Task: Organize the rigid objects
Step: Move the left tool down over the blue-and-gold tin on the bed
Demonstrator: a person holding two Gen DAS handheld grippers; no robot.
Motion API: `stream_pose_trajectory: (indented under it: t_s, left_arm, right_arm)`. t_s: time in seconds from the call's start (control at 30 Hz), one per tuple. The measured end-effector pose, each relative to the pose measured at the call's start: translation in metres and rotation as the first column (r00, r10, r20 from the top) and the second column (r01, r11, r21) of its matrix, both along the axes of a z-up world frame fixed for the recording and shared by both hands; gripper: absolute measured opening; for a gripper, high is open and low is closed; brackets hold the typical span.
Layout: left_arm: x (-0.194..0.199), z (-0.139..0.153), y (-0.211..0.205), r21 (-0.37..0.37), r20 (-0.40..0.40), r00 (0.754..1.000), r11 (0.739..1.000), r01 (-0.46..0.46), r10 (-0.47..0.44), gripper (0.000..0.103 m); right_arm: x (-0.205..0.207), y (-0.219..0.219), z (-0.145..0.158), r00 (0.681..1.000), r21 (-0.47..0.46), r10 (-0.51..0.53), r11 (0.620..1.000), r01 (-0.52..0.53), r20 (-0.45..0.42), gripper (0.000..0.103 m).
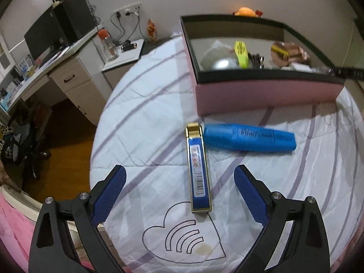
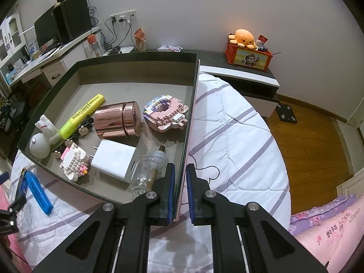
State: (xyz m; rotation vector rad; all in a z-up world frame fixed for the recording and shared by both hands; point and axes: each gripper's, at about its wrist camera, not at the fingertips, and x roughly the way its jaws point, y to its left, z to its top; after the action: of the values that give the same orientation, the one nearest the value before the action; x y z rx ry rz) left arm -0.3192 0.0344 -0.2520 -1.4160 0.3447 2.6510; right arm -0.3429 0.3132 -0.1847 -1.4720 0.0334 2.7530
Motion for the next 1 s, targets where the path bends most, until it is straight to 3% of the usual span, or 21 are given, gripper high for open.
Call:
stream_pose_trajectory:
  t_s: [0.4, 0.53, 0.67, 0.83, 1.0]
  left_arm:
    - [0.0, -0.003, 0.002, 0.022, 0.002, 1.0, 1.0, 0.017, -0.017, 0.085]
    - [0.002, -0.004, 0.003, 0.057, 0.017, 0.998, 0.997, 0.058, -0.059, 0.067]
    - [0.009, -0.002, 0.011, 0.042, 0.014, 0.994, 0.993, 0.11, -0.111, 0.048]
    - [0.01, 0.0, 0.013, 0.057, 0.011, 0.993, 0.992, 0.114, -0.115, 0.023]
    - [0.011, -0.001, 0.012, 0.067, 0.016, 0.994, 0.992, 0.111, -0.112, 0.021]
  right_arm:
    - [-0.001, 0.001, 0.0, 1.0, -0.005, 0.012, 1.0, -0.012, 0.011, 0.011]
    - [-0.001, 0.001, 0.0, 1.0, -0.007, 0.012, 1.0, -0.011, 0.011, 0.011]
    - [0.0, 0.001, -0.001, 1.0, -0.012, 0.014, 1.0, -0.014, 0.015, 0.011]
    - [0.0, 0.001, -0.001, 1.0, -0.014, 0.014, 1.0, -0.014, 0.017, 0.012]
    - [0.0, 0.002, -0.001, 1.0, -0.014, 0.014, 1.0, -0.014, 0.017, 0.012]
